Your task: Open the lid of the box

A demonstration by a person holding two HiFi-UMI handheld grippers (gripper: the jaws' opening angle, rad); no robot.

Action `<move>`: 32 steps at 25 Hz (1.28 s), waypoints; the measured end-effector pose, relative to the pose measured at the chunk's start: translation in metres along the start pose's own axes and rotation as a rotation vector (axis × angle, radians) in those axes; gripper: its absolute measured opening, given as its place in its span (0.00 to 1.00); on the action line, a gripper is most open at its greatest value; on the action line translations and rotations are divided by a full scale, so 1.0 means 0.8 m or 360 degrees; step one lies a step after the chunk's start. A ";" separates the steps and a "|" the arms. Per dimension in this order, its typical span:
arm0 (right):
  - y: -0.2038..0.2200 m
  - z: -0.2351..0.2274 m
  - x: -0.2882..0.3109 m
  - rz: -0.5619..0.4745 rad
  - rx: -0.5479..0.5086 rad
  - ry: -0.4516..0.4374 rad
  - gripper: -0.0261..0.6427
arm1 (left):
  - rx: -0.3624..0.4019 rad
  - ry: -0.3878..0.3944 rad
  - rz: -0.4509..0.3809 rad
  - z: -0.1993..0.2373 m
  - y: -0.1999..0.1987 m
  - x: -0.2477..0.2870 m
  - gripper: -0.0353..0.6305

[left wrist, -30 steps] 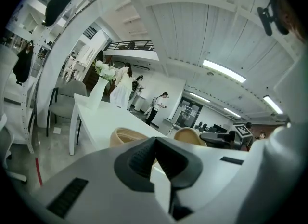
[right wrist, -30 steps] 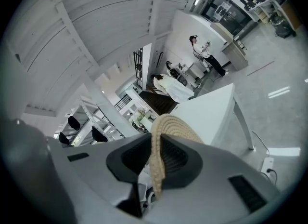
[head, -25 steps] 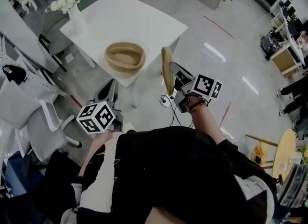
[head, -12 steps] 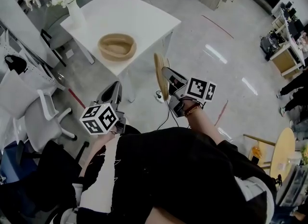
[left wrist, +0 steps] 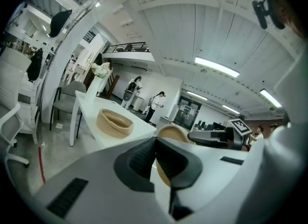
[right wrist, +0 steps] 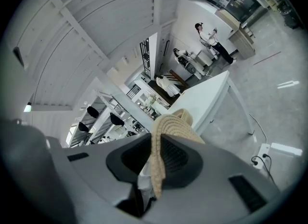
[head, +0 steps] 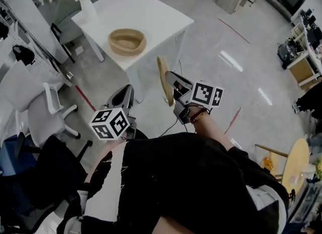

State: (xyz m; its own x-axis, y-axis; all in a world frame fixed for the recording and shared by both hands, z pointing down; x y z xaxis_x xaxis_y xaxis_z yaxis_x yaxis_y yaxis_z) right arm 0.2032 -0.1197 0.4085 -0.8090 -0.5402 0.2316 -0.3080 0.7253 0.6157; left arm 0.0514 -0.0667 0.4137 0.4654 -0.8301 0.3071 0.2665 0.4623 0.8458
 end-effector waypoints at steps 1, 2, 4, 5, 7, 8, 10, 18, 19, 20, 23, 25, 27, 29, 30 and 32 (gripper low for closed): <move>0.003 0.003 -0.001 0.0002 -0.0007 -0.0012 0.14 | 0.0002 -0.0007 -0.0007 -0.001 0.002 -0.003 0.07; 0.005 0.005 -0.003 0.0004 -0.0014 -0.0023 0.14 | 0.0001 -0.0013 -0.0012 -0.002 0.003 -0.006 0.07; 0.009 0.011 -0.005 0.0003 -0.0025 -0.0039 0.14 | -0.0001 -0.0022 -0.0018 -0.003 0.006 -0.012 0.07; 0.011 0.013 -0.005 0.0006 -0.0033 -0.0043 0.14 | -0.0001 -0.0027 -0.0020 -0.003 0.008 -0.015 0.07; 0.015 0.016 -0.006 0.0017 -0.0051 -0.0045 0.14 | -0.0003 -0.0037 -0.0021 -0.004 0.011 -0.021 0.07; 0.017 0.018 -0.007 0.0023 -0.0059 -0.0044 0.14 | -0.0006 -0.0042 -0.0021 -0.005 0.012 -0.023 0.07; 0.020 0.019 -0.008 0.0034 -0.0068 -0.0042 0.14 | -0.0011 -0.0052 -0.0020 -0.006 0.015 -0.028 0.07; 0.034 0.021 -0.004 0.0070 -0.0069 -0.0029 0.14 | -0.0009 -0.0077 -0.0022 0.000 0.015 -0.043 0.07; 0.038 0.020 -0.003 0.0079 -0.0073 -0.0021 0.14 | -0.0014 -0.0081 -0.0017 0.002 0.017 -0.045 0.07; 0.042 0.020 -0.002 0.0089 -0.0079 -0.0012 0.14 | -0.0021 -0.0087 -0.0011 0.004 0.021 -0.048 0.07; 0.052 0.017 -0.001 0.0112 -0.0087 0.0003 0.14 | -0.0048 -0.0106 0.0008 0.011 0.032 -0.053 0.07; 0.058 0.016 0.000 0.0119 -0.0082 0.0004 0.14 | -0.0060 -0.0113 0.0020 0.015 0.037 -0.055 0.07; 0.064 0.015 0.001 0.0126 -0.0078 0.0008 0.14 | -0.0060 -0.0111 0.0030 0.018 0.041 -0.057 0.07; 0.070 0.015 0.003 0.0135 -0.0078 0.0014 0.14 | -0.0059 -0.0109 0.0036 0.020 0.044 -0.060 0.07; 0.073 0.014 0.004 0.0138 -0.0079 0.0018 0.14 | -0.0060 -0.0110 0.0039 0.022 0.045 -0.062 0.07; 0.076 0.013 0.005 0.0143 -0.0079 0.0024 0.14 | -0.0066 -0.0114 0.0045 0.026 0.049 -0.064 0.07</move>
State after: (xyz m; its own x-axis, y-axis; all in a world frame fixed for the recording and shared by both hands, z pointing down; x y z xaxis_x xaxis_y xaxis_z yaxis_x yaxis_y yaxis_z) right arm 0.1756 -0.0733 0.4388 -0.8246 -0.4804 0.2989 -0.2088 0.7494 0.6283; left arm 0.0204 -0.0124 0.4398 0.4120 -0.8361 0.3622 0.2896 0.4971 0.8179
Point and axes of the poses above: the fingertips, and each gripper's own axes: x forward along the fingers, z to its left, y out of its underside, the point moved 1 cm from there along -x, backward along the fingers, and after that the axes turned 7 degrees about z, right-handed, at the moved point
